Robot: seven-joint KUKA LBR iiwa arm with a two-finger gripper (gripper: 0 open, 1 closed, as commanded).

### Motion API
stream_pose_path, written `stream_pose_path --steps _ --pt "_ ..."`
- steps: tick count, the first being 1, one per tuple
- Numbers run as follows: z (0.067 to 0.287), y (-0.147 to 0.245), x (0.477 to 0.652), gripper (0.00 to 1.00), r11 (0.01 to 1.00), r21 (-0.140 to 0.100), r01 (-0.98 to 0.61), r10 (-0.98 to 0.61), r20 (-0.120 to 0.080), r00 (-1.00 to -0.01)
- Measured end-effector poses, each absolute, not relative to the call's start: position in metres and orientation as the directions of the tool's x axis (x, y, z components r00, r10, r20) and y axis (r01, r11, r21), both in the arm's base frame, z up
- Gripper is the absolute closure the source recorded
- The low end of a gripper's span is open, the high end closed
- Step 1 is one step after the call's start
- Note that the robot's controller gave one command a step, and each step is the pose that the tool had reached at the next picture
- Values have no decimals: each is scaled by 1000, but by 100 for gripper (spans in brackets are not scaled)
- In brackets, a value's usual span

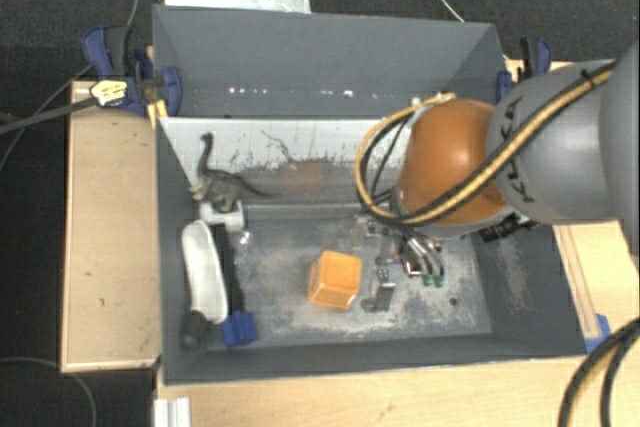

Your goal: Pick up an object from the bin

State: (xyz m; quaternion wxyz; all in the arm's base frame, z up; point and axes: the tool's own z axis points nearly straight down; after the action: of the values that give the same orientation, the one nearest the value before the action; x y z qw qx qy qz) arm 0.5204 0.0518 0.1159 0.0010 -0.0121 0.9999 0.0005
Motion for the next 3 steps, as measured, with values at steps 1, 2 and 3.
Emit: stream_pose_path --steps 1,2,3 --pt "68 95 526 0 994 2 -108 -108 -2 -994" --pt "71 90 519 100 925 1 379 379 2 -925" --pt "71 90 519 100 926 1 378 378 2 -926"
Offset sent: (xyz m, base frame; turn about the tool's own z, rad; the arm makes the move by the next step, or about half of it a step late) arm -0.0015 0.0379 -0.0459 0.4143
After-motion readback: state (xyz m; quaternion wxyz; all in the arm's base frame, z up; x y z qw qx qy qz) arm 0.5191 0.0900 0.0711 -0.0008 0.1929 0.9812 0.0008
